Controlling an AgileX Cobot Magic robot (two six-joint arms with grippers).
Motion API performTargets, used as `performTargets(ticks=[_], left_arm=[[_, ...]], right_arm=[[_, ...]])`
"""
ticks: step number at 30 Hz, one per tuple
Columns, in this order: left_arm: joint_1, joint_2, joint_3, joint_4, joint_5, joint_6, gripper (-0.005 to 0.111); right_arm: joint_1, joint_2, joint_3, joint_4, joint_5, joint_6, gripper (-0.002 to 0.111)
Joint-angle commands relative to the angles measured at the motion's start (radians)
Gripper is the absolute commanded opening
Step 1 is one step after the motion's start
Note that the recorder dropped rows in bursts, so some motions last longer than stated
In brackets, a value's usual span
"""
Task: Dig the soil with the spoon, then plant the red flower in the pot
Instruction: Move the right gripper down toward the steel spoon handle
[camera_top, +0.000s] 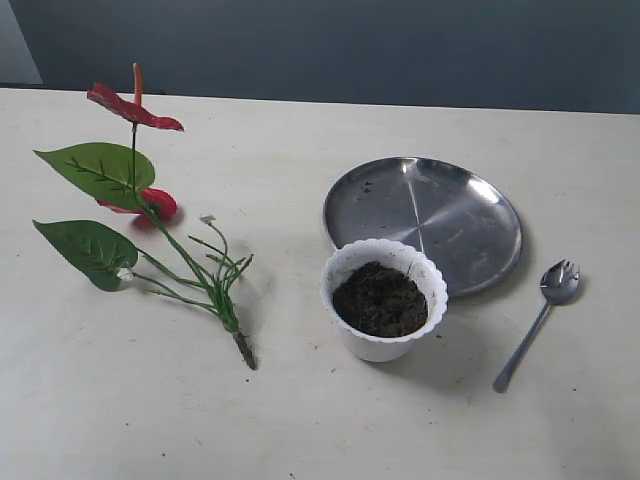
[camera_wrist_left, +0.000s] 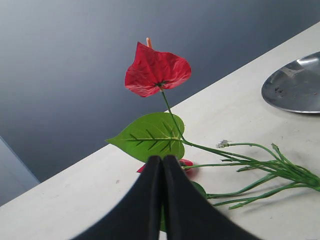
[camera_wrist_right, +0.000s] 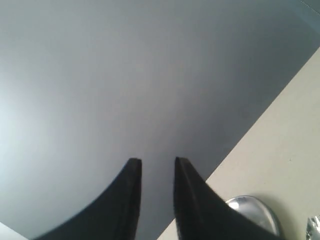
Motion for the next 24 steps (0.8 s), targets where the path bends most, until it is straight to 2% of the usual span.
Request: performTargets(ticks=[1, 6, 11, 13, 17, 19, 21, 24], left_arm=[[-0.007, -0.005, -0.002, -0.008, -0.011, -0.006, 0.001], [-0.007, -0.005, -0.002, -0.008, -0.011, -0.006, 0.001], [-0.007, -0.005, -0.002, -0.008, -0.011, -0.006, 0.001], [-0.007, -0.005, -0.002, -0.008, -0.011, -0.006, 0.001], [-0.007, -0.005, -0.002, -0.008, -0.011, -0.006, 0.001], [-0.007, -0.005, -0.002, -0.008, -0.009, -0.006, 0.001], [-0.007, -0.005, -0.002, -0.008, -0.009, -0.006, 0.001], [-0.007, -0.005, -0.002, -0.008, -0.009, -0.006, 0.001]], right_arm=[[-0.005, -0.004, 0.002, 0.007, -0.015, 0.008, 0.023], [-0.005, -0.004, 0.002, 0.086, -0.024, 0.046, 0.023], [-0.005, -0.004, 0.002, 0.151, -0.161, 0.178, 0.022], [-0.005, -0.004, -0.023, 0.046, -0.230, 0.184, 0.019], [-0.005, 0.033, -0.152, -0.327, -0.260, 0.143, 0.007], [-0.005, 0.105, -0.253, -0.542, -0.125, 0.090, 0.001], [-0.005, 0.220, -0.348, -0.694, 0.037, 0.090, -0.001], [-0.005, 0.430, -0.501, -0.785, 0.294, 0.072, -0.001]])
